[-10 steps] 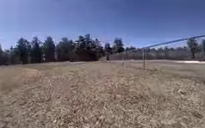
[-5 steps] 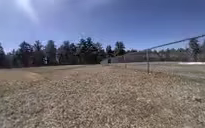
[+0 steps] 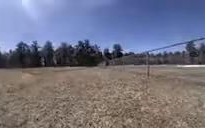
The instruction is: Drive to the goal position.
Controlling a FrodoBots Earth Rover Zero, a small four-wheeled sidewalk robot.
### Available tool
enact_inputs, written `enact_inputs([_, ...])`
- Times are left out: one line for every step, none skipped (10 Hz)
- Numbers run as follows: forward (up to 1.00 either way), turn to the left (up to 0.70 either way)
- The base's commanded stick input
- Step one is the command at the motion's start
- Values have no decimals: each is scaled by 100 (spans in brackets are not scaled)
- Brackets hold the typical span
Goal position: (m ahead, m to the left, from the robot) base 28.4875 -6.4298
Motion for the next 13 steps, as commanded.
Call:
enact_inputs([70,-29])
enact_inputs([70,-20])
enact_inputs([70,-4])
enact_inputs([70,0])
enact_inputs([70,0])
enact_inputs([70,0])
enact_inputs([70,0])
enact_inputs([70,0])
enact_inputs([70,0])
enact_inputs([70,0])
enact_inputs([70,0])
enact_inputs([70,0])
enact_inputs([70,0])
